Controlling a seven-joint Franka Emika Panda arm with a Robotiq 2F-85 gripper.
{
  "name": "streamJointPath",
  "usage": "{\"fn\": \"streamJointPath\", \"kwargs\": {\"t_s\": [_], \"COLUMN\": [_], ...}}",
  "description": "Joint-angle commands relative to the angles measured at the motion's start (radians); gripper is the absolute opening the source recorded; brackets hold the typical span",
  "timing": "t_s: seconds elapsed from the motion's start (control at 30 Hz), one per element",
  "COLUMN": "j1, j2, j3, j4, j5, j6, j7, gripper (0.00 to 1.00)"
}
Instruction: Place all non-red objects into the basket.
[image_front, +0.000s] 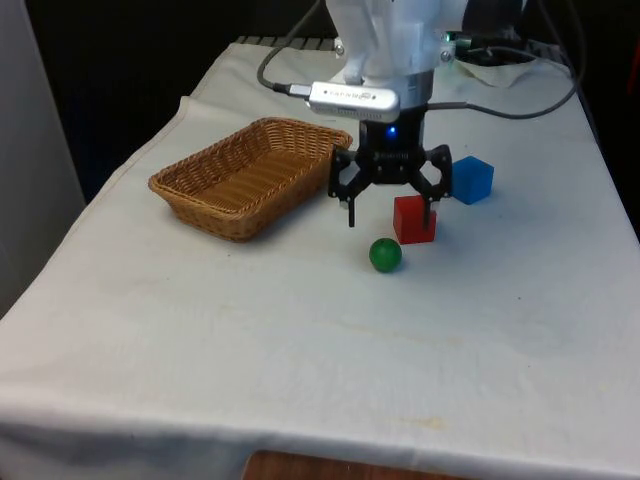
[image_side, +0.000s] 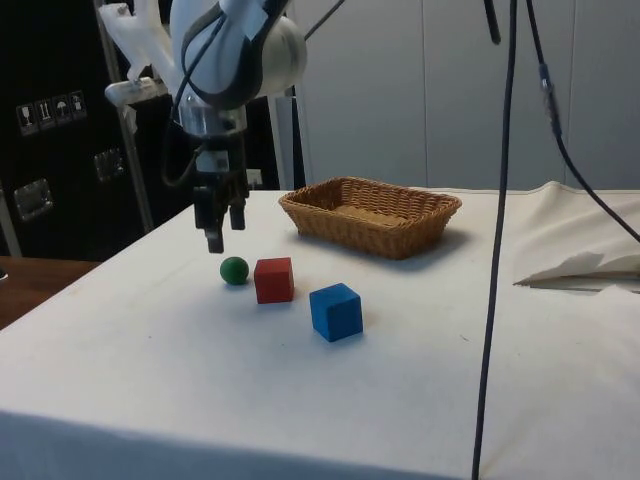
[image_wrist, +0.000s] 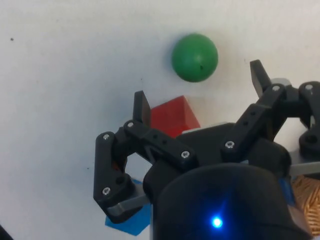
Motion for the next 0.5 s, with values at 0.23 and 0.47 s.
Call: {"fn": "streamJointPath", "kwargs": {"t_s": [0.23,0.47], "j1": [-0.018,-0.026], "j2": [0.058,0.093], "j3": [0.012,0.011], "j4": [0.044,0.072], "j5": [0.015,0.067], "j6": [0.004,0.0], "j7": [-0.027,-0.077], "gripper": [1.0,1.0]}}
